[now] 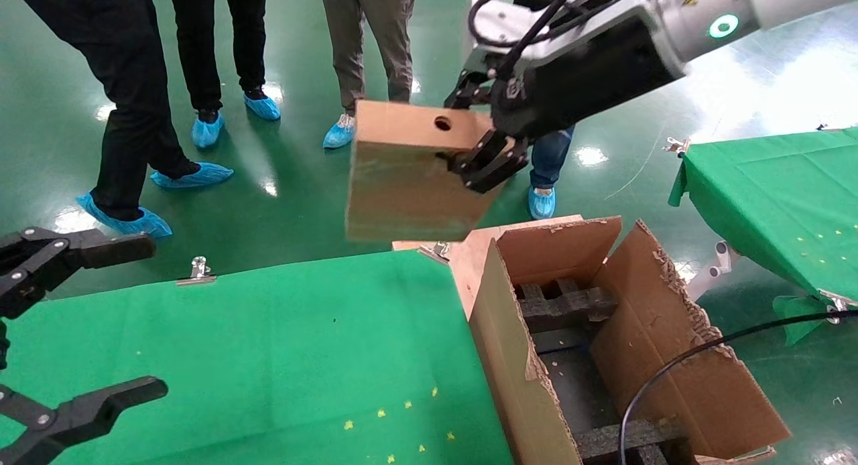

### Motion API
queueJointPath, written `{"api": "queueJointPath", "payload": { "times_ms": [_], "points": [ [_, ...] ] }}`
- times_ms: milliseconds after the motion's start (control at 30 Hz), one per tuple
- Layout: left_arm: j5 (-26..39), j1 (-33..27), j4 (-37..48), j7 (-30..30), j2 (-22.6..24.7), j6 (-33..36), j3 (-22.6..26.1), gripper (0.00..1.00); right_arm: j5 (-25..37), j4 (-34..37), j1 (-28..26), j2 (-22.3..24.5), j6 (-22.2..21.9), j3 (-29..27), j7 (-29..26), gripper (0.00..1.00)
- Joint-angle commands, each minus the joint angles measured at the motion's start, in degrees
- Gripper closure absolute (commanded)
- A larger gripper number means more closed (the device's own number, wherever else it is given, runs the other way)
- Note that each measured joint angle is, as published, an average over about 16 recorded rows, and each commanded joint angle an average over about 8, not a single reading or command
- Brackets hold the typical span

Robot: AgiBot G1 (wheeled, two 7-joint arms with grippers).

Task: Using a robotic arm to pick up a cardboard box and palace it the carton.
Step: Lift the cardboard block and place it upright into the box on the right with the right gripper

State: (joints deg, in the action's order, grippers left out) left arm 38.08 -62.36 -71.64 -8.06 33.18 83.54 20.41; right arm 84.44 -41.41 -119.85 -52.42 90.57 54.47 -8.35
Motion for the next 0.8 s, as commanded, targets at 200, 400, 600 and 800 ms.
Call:
{"api": "queueJointPath", "payload": {
  "times_ms": [200, 400, 600, 800],
  "points": [
    [0.0, 0.0, 0.0, 0.0, 0.0, 0.0, 0.0, 0.0, -0.96, 2.09, -3.03, 2.04, 0.14, 2.99, 0.37, 1.0],
    [0.0, 0.0, 0.0, 0.0, 0.0, 0.0, 0.0, 0.0, -1.42, 1.32, -5.21, 6.94, 0.25, 5.46, -1.02, 1.0],
    [0.0, 0.0, 0.0, 0.0, 0.0, 0.0, 0.01, 0.0, -1.31, -3.31, -7.1, 14.25, 0.44, 9.04, -4.63, 1.0],
    [-0.01, 0.0, 0.0, 0.0, 0.0, 0.0, 0.01, 0.0, -1.42, -11.58, -8.22, 22.93, 0.4, 13.12, -10.81, 1.0]
  ]
}}
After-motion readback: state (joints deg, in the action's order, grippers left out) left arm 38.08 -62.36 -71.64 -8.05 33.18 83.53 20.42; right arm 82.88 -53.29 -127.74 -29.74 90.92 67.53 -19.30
